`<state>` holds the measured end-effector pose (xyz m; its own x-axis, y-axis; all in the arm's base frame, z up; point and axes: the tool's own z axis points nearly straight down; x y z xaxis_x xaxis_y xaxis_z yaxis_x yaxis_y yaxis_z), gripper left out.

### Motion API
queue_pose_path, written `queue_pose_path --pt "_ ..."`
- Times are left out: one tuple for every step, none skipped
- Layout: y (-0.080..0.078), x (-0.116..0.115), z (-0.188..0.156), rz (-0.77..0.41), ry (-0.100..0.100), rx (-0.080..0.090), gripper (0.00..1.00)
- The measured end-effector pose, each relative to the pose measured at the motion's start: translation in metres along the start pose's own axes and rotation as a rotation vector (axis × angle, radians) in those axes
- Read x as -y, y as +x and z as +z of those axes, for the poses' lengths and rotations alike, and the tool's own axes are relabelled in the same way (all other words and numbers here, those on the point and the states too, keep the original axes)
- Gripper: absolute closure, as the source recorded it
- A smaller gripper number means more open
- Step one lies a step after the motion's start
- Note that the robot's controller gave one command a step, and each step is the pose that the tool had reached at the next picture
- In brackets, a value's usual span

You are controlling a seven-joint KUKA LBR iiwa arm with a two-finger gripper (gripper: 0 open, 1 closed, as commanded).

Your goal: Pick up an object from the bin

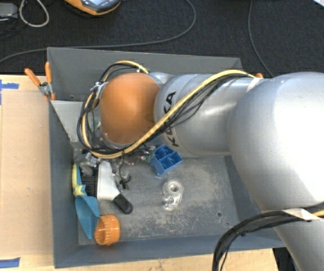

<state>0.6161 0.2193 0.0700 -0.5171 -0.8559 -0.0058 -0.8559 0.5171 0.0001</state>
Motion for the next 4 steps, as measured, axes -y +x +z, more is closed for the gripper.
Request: queue_pose_path --pt "0.027 0.0 -0.002 0.008 -0.009 -0.008 1.0" --pt "0.027 0.0 -0.002 0.009 -0.01 -0.007 1.0" --pt "0.027 -0.003 -0.037 0.011 -0.015 -0.012 1.0" --pt "0.027 -0.002 -0.081 0.011 -0.012 -0.012 1.0"
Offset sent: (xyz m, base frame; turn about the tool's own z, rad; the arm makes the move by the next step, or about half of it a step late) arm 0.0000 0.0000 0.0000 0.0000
